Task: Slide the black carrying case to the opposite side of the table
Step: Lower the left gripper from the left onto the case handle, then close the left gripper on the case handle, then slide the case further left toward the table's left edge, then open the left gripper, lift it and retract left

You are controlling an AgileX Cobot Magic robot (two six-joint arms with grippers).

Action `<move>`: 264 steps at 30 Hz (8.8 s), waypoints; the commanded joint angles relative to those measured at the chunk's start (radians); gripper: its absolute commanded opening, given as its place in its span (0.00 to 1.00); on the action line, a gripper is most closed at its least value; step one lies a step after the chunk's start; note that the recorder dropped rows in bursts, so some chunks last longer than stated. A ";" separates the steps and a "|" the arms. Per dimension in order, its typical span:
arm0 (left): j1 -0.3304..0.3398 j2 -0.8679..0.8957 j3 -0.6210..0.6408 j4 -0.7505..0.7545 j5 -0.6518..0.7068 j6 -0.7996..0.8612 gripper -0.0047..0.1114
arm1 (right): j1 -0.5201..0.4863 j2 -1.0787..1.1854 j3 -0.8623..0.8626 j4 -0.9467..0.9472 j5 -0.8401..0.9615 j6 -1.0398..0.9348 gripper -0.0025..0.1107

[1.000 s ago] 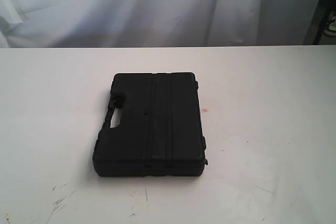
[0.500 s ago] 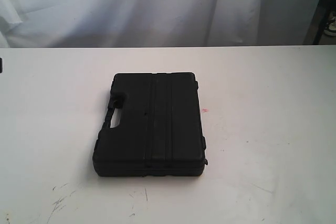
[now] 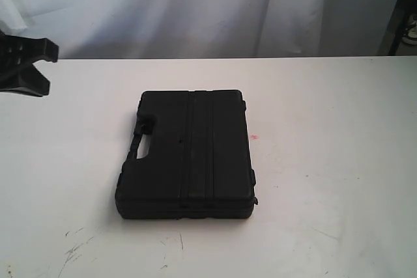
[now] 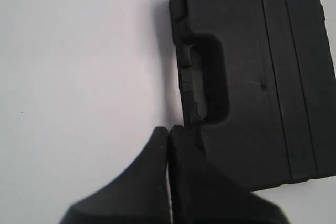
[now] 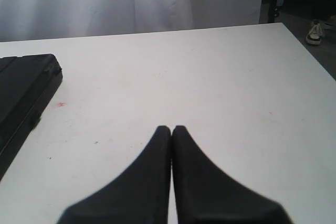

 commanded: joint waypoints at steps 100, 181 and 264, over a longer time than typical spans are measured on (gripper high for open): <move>-0.267 0.717 -0.366 0.288 -0.061 -0.316 0.36 | -0.008 -0.004 0.003 -0.004 -0.001 0.004 0.02; 0.017 0.698 -0.363 0.510 0.109 -0.246 0.56 | -0.008 -0.004 0.003 -0.004 -0.001 0.004 0.02; -0.255 -0.743 0.561 0.225 -0.613 -0.160 0.04 | -0.008 -0.004 0.003 -0.004 -0.001 0.006 0.02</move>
